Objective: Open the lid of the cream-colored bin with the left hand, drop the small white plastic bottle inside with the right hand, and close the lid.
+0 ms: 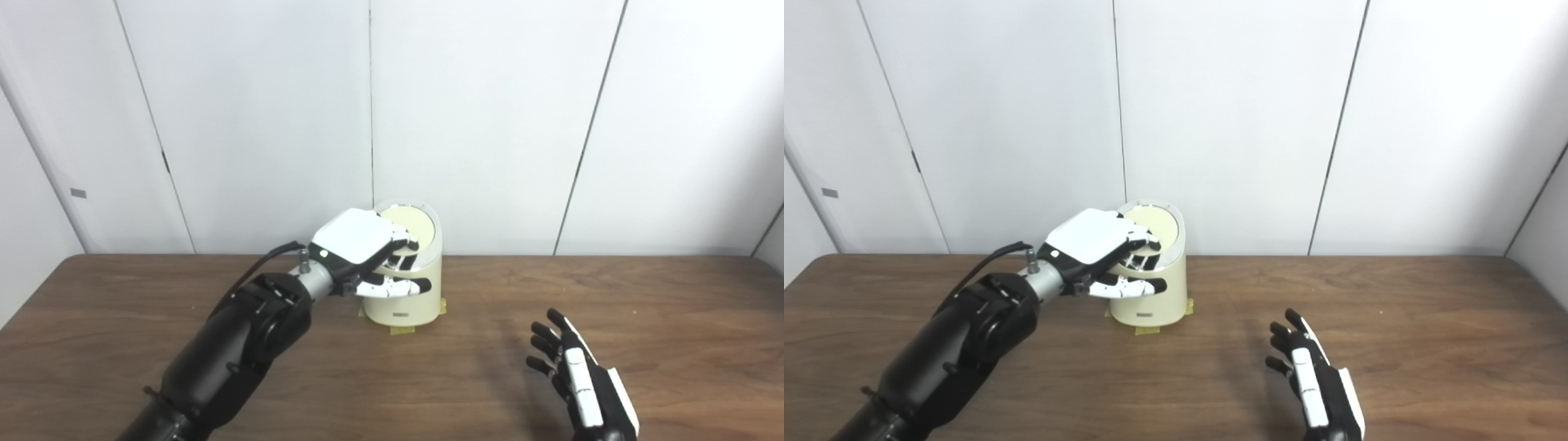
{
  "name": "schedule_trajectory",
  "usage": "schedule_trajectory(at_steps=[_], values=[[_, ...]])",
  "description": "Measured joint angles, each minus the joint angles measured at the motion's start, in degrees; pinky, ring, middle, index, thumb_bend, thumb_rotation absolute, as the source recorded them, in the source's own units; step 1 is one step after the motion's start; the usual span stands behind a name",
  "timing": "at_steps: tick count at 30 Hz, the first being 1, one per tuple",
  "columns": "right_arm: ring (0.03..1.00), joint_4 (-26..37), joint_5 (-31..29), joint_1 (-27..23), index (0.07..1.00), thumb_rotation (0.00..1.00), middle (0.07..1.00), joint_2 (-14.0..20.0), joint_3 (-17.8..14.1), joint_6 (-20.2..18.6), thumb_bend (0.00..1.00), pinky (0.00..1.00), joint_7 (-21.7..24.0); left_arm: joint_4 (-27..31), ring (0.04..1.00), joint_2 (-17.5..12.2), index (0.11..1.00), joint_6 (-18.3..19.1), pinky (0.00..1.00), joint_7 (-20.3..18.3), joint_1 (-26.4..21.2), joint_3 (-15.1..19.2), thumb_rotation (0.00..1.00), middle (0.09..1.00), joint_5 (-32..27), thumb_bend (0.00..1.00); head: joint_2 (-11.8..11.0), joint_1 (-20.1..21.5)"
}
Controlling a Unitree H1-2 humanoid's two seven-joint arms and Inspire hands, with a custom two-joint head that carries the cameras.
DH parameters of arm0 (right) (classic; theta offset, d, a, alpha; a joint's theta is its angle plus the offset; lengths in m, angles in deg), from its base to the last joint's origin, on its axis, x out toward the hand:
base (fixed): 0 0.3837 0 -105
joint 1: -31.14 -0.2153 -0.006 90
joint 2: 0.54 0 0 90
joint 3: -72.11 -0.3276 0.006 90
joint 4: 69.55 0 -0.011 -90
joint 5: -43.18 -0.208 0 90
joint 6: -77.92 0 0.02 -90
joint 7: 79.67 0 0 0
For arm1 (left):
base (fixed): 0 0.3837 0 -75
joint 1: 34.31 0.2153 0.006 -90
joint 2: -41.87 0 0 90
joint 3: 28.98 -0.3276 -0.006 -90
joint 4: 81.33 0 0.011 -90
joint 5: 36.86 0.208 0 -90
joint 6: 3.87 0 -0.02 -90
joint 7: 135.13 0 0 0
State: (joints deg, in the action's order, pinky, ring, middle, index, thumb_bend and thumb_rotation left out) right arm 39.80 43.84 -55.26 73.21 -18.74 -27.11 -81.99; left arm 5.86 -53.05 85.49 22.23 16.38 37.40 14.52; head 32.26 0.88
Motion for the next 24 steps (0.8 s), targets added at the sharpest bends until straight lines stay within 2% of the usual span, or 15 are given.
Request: schedule_trajectory(at_steps=[2, 5, 9, 13, 17, 21, 24], values=[[0.863, 0.0, -0.01, 0.0, 0.913, 0.93, 0.861, 0.17, 0.0, 0.0, 0.55, 0.77, 0.06, -0.05, 0.862, 1.18, 0.858, 0.44, 0.76, 0.62, 1.17, 2.31, 1.0, 0.87, -2.16, 0.51, -0.09, 0.0], [0.86, 0.0, -0.03, -0.02, 0.914, 0.92, 0.861, 0.19, 0.05, 0.0, 0.55, 0.77, 0.12, -0.26, 0.895, 2.68, 0.907, 0.59, 0.8, 2.82, 2.34, 5.73, 0.99, 0.909, -5.65, 0.47, -0.35, 0.0], [0.861, -0.12, 0.01, -0.05, 0.909, 0.93, 0.863, 0.25, 0.05, 0.01, 0.55, 0.76, 0.24, -0.41, 0.91, 4.49, 0.937, 1.93, 0.79, 5.52, 3.31, 11.28, 1.0, 0.945, -11.52, 0.45, -0.7, 0.18], [0.855, -0.41, 0.15, -0.08, 0.905, 0.94, 0.862, 0.33, 0.08, 0.04, 0.55, 0.75, 0.24, 0.36, 0.925, 5.59, 0.927, 4.34, 0.83, 6.47, 3.44, 15.13, 0.99, 0.936, -17.05, 0.43, -0.79, 0.26], [0.856, -0.48, 0.38, -0.18, 0.899, 0.94, 0.861, 0.33, 0.14, 0.04, 0.55, 0.75, 0.24, 3.89, 0.924, 6.91, 0.925, 6.43, 0.86, 7.21, 5.1, 17.85, 0.99, 0.93, -21.47, 0.4, -0.97, 0.26], [0.871, -0.49, 0.35, -0.29, 0.906, 0.93, 0.87, 0.34, 0.13, 0.06, 0.55, 0.77, 0.29, 7.61, 0.906, 8.88, 0.91, 9.07, 0.89, 8.24, 8.75, 20.92, 1.0, 0.892, -26.57, 0.4, -0.88, 0.26], [0.877, -0.48, 0.31, -0.32, 0.902, 0.94, 0.877, 0.39, 0.09, 0.13, 0.54, 0.78, 0.35, 9.14, 0.893, 9.57, 0.913, 11.57, 0.88, 8.69, 12.17, 22.67, 1.0, 0.884, -30.18, 0.44, -0.44, 0.44]])
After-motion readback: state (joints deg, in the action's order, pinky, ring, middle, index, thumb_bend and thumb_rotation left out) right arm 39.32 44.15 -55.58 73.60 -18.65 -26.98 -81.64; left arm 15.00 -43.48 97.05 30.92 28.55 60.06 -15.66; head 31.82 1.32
